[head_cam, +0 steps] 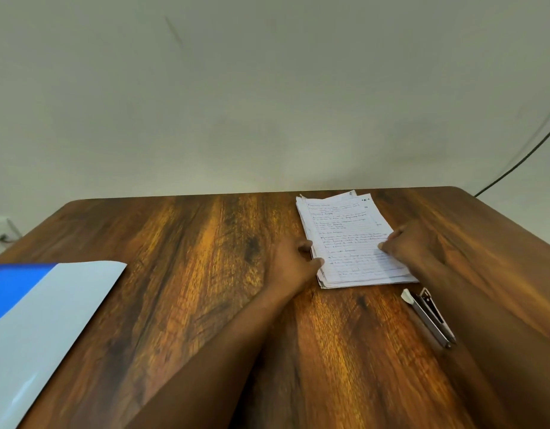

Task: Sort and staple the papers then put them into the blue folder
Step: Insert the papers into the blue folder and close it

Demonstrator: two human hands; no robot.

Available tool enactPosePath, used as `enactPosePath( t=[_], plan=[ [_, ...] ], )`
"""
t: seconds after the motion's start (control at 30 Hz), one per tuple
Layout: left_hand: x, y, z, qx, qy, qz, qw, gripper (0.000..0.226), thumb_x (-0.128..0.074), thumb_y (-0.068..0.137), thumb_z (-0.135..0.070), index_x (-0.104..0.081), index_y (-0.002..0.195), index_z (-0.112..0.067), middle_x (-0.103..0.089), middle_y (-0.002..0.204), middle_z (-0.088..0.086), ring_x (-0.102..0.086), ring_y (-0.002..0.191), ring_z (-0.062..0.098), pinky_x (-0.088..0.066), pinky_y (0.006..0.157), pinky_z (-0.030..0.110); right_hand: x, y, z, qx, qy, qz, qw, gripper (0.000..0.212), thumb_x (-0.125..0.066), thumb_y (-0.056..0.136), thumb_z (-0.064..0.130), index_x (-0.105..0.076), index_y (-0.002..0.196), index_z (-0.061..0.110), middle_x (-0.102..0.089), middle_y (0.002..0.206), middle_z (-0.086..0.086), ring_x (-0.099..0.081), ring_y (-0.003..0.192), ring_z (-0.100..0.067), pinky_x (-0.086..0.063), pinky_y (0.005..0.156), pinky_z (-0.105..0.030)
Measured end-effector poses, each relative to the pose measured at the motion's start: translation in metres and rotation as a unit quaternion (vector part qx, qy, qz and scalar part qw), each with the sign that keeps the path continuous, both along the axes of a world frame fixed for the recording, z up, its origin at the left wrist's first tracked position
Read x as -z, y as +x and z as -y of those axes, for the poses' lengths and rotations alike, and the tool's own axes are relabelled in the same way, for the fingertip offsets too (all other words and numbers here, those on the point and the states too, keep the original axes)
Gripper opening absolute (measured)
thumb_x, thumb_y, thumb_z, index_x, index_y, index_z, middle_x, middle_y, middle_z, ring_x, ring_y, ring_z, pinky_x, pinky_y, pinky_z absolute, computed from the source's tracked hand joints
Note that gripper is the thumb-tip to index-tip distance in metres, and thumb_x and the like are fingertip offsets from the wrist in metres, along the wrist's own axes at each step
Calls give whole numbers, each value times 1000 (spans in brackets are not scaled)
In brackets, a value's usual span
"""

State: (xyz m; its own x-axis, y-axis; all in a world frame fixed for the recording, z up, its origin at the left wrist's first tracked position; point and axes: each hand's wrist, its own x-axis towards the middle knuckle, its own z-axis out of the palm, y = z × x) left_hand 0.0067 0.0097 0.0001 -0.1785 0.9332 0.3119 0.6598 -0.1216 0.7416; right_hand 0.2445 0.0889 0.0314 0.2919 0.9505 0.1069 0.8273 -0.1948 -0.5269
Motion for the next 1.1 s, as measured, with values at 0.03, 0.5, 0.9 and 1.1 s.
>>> enactPosePath(
  t=[0.03,0.5,0.9,1.1],
  plan=[
    [-2,-2,5,6,-4,6,1000,43,-86,81,-30,-78,121,-20,-79,100,-5,-71,80,6,-61,75,29,1,-1,6,-3,17,25,1000,31,-85,86,31,-73,106,10,-71,104,-6,-60,82,-19,-43,59,-27],
    [-15,-121,117,-71,-96,-111,987,86,-75,76,-61,-48,150,-26,-60,146,3,-54,137,25,-44,113,55,7,-140,138,-284,84,62,953,44,-66,91,61,-65,122,30,-63,130,2,-59,117,-19,-48,104,-45],
    [-10,-228,213,-357,-300,-176,867,108,-44,87,-87,-11,165,-19,-8,171,26,-5,155,54,-9,117,77,20,-212,201,-397,115,94,905,37,-63,92,57,-67,116,29,-66,113,7,-62,107,-19,-46,99,-45],
    [-12,-217,205,-324,-322,-219,862,92,-42,90,-83,-33,157,-21,-36,162,23,-35,146,50,-29,116,66,23,-215,209,-400,131,100,902,34,-63,93,57,-66,116,32,-66,113,12,-61,105,-13,-42,94,-39]
  ],
)
